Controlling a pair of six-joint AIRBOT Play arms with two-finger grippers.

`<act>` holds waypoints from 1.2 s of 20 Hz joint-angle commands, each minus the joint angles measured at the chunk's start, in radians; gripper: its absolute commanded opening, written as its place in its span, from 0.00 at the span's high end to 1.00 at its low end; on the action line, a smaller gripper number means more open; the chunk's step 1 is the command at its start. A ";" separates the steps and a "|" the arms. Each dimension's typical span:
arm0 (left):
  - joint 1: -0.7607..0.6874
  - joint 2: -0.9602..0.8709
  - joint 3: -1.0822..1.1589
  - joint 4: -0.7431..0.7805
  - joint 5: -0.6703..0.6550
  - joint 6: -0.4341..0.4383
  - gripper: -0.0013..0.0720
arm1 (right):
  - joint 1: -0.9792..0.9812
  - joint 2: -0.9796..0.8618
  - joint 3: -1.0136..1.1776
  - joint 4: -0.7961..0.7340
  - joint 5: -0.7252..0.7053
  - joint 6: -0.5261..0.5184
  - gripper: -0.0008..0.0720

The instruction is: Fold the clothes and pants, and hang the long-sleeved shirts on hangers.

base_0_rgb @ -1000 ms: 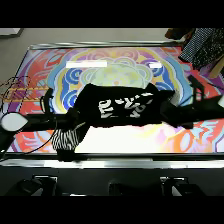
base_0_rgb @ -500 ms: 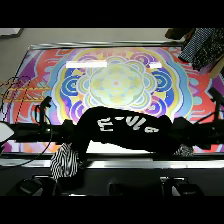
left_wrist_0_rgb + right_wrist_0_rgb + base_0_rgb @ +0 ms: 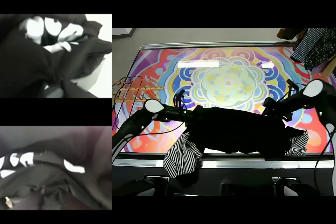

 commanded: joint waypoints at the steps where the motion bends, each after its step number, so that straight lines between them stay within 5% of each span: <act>1: 0.050 -0.075 0.114 0.053 0.031 0.097 0.53 | 0.001 -0.034 0.024 -0.070 -0.042 -0.044 0.47; 6: 0.051 0.035 0.223 0.385 -0.077 0.052 0.51 | 0.086 0.164 0.051 -0.137 0.055 0.056 0.46; 8: -0.024 0.074 0.223 0.558 -0.108 -0.037 0.24 | 0.208 0.175 0.051 -0.250 0.058 0.171 0.38; 9: -0.068 0.081 0.223 0.632 -0.115 -0.072 0.19 | 0.275 0.159 0.050 -0.304 0.043 0.235 0.25; 10: -0.114 0.080 0.223 0.697 -0.117 -0.107 0.17 | 0.329 0.132 0.050 -0.348 0.039 0.280 0.24; 16: -0.309 0.061 0.221 0.997 -0.107 -0.230 0.17 | 0.479 -0.085 0.050 -0.492 0.002 0.407 0.25; 22: -0.301 0.048 0.221 1.002 -0.106 -0.230 0.17 | 0.477 -0.141 0.050 -0.599 0.027 0.437 0.41; 24: -0.302 0.039 0.221 1.001 -0.107 -0.229 0.17 | 0.477 -0.150 0.050 -0.597 0.042 0.435 0.68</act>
